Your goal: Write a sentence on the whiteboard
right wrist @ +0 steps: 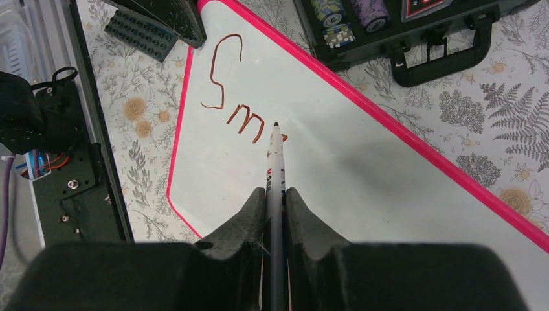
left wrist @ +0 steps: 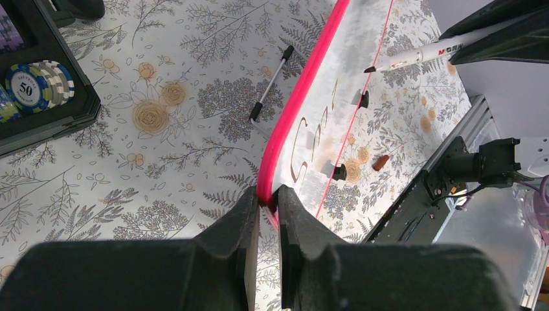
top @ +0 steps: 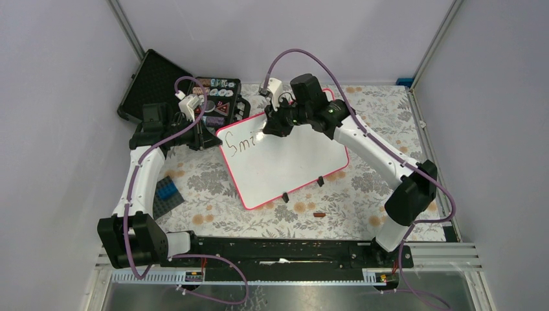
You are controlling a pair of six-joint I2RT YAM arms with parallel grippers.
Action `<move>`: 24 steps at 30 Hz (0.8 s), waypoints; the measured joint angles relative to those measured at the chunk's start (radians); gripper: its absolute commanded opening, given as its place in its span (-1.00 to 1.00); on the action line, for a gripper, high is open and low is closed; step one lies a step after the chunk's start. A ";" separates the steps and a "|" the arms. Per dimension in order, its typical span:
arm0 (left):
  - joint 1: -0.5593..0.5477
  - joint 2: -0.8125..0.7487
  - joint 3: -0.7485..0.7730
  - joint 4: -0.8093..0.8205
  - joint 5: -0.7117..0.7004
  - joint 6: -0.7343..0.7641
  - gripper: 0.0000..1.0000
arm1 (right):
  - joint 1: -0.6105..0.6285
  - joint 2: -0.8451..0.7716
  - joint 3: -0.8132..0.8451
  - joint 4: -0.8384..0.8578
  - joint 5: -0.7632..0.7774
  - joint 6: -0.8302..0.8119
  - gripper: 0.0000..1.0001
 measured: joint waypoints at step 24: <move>0.000 0.000 0.000 0.000 0.000 0.000 -1.00 | 0.000 0.053 0.026 -0.009 0.019 0.000 -1.00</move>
